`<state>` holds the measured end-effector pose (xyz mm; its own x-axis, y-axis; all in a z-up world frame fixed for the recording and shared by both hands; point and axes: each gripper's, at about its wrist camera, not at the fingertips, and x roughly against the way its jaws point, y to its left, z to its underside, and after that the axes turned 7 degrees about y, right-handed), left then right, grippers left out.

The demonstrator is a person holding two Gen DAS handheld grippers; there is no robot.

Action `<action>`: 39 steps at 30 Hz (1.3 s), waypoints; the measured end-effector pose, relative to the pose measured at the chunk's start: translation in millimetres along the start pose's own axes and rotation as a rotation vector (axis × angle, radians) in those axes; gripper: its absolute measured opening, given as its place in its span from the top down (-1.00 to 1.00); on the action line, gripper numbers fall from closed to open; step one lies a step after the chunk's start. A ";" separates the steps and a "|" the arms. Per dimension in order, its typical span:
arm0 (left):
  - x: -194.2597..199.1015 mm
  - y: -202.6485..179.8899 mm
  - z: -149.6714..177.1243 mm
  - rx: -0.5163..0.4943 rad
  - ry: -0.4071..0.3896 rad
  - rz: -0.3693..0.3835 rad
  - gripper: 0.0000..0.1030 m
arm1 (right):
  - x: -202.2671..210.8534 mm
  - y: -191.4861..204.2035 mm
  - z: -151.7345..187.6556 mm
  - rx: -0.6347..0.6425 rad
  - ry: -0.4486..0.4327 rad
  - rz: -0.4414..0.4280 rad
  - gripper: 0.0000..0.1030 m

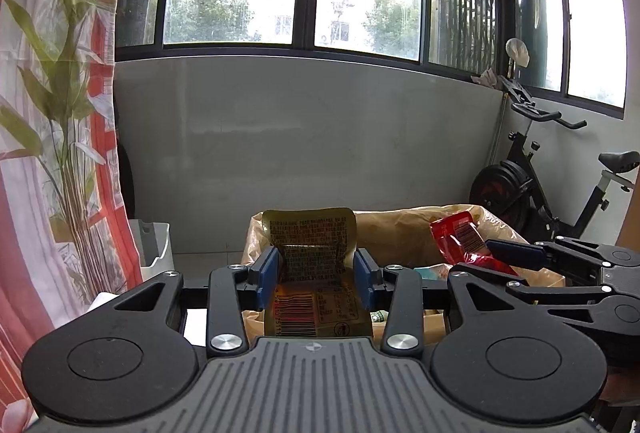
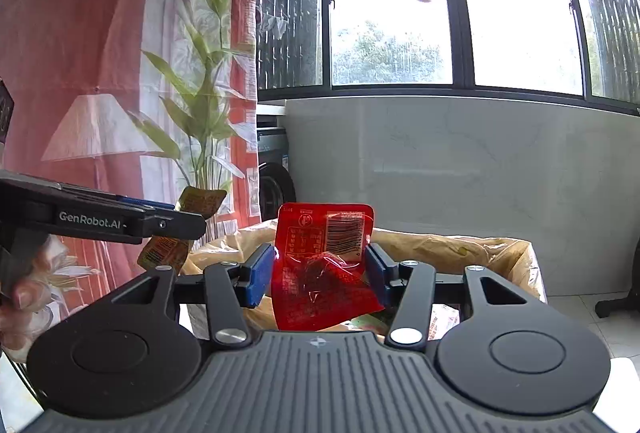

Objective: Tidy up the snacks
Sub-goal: 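Lift the gold and red packets over the box and open both tools, then move both open tools back down to the green packet on the table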

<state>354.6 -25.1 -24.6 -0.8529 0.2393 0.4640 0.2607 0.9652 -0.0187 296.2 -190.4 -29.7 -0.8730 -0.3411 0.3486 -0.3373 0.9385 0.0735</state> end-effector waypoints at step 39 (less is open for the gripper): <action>-13.8 -22.3 124.2 0.017 0.324 0.248 0.10 | 55.0 -14.0 119.5 -0.103 0.186 0.042 -0.14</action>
<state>304.4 -36.9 -140.5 -0.5780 0.4223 0.6983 0.4304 0.8848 -0.1788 210.7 -228.6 -123.2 -0.8025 -0.2946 0.5189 -0.2559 0.9555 0.1467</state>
